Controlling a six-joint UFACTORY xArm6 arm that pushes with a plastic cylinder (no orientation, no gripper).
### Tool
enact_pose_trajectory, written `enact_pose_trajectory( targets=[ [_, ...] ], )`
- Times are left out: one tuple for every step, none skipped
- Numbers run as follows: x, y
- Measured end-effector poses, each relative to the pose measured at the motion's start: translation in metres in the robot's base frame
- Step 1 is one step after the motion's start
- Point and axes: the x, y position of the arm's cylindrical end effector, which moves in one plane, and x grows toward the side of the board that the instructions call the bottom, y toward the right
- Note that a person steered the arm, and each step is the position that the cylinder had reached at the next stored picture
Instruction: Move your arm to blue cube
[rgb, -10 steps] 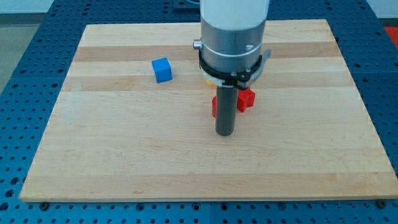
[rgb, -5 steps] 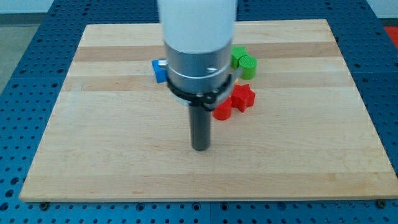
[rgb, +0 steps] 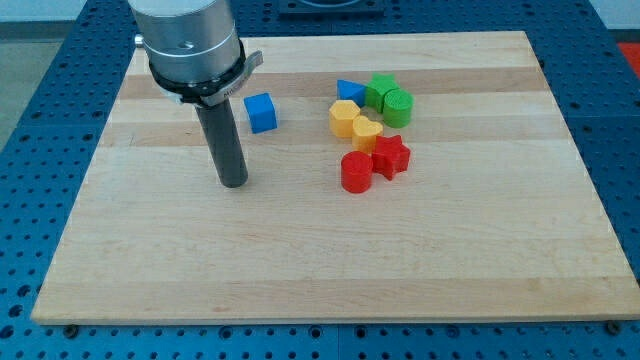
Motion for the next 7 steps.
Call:
enact_pose_trajectory(
  targets=[
    [-0.014, 0.000],
    [-0.039, 0.000],
    [-0.050, -0.003],
    [-0.071, -0.016],
    [-0.107, -0.033],
    [-0.132, -0.033],
    [-0.132, -0.007]
  ],
)
